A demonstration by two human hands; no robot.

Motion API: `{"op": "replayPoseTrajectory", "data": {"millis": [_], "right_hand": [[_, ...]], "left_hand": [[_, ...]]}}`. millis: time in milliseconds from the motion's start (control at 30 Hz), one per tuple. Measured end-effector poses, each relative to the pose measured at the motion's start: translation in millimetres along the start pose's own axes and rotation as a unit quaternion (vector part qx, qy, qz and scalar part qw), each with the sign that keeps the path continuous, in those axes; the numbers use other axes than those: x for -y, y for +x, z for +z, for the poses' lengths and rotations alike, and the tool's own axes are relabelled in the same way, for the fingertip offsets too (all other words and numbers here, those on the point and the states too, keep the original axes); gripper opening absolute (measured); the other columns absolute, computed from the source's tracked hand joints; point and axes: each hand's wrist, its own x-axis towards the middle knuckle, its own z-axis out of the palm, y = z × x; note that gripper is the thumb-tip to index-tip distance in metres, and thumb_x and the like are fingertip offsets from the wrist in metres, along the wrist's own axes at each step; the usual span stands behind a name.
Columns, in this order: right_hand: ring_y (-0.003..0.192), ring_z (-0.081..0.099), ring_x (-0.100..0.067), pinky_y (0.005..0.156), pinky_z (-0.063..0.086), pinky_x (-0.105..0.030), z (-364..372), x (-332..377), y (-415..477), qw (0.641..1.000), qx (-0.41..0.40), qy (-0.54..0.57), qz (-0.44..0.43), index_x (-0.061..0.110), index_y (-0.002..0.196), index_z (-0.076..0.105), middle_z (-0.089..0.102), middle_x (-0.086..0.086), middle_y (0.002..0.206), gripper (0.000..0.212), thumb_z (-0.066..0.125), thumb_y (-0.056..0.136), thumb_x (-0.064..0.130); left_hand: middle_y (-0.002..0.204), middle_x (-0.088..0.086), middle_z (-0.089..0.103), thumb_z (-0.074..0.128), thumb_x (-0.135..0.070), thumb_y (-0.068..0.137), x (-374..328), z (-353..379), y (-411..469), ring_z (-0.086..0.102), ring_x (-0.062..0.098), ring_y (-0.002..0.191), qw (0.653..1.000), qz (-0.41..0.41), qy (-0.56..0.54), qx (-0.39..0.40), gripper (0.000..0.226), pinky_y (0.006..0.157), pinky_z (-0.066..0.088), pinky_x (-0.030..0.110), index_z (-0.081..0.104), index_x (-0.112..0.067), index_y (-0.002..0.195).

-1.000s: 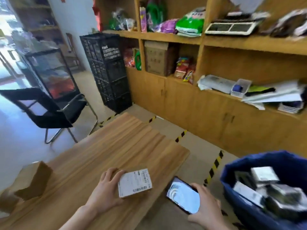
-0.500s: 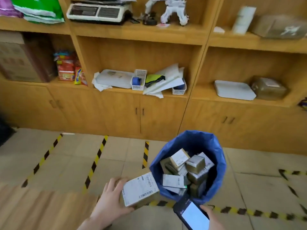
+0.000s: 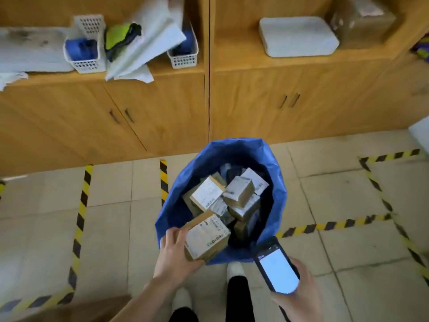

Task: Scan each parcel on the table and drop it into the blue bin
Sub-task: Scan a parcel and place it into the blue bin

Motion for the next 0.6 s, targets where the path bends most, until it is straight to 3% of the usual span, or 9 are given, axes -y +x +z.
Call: {"op": "replayPoseTrajectory", "data": {"millis": [133,233,433,600], "right_hand": [[0.068,0.053,-0.017,0.063,0.046,-0.028,-1,-4,84,0.996,0.014,0.004,0.084,0.032,0.098,0.054,0.063,0.005,0.086,0.050,0.066,0.050,0.028],[0.080,0.060,-0.018,0.076,0.053,-0.037,8,-17,127,0.997,0.021,-0.034,0.063,0.034,0.104,0.051,0.063,0.009,0.092,0.057,0.065,0.048,0.032],[0.107,0.054,-0.017,0.092,0.046,-0.049,17,-33,167,0.999,-0.008,-0.024,0.048,0.037,0.123,0.045,0.053,0.013,0.114,0.080,0.070,0.049,0.023],[0.104,0.056,-0.018,0.093,0.046,-0.046,15,-35,177,0.998,0.014,-0.030,0.057,0.035,0.123,0.045,0.055,0.012,0.113,0.079,0.073,0.052,0.016]], "left_hand": [[0.127,-0.007,0.031,0.072,-0.061,0.058,-12,68,55,0.030,0.020,0.117,0.998,-0.055,-0.014,-0.028,0.095,0.095,0.043,0.034,0.032,-0.038,0.141],[0.131,-0.002,0.029,0.077,-0.056,0.061,-12,120,92,0.029,0.025,0.119,0.998,-0.064,-0.001,-0.014,0.091,0.099,0.042,0.038,0.035,-0.033,0.138],[0.134,-0.002,0.026,0.083,-0.049,0.061,-18,189,133,0.025,0.023,0.123,0.997,-0.076,-0.012,-0.005,0.093,0.099,0.041,0.044,0.031,-0.037,0.138],[0.141,-0.009,0.011,0.083,-0.047,0.063,-22,203,145,0.016,0.023,0.131,0.994,-0.094,-0.026,0.049,0.096,0.107,0.036,0.051,0.023,-0.043,0.138]]}}
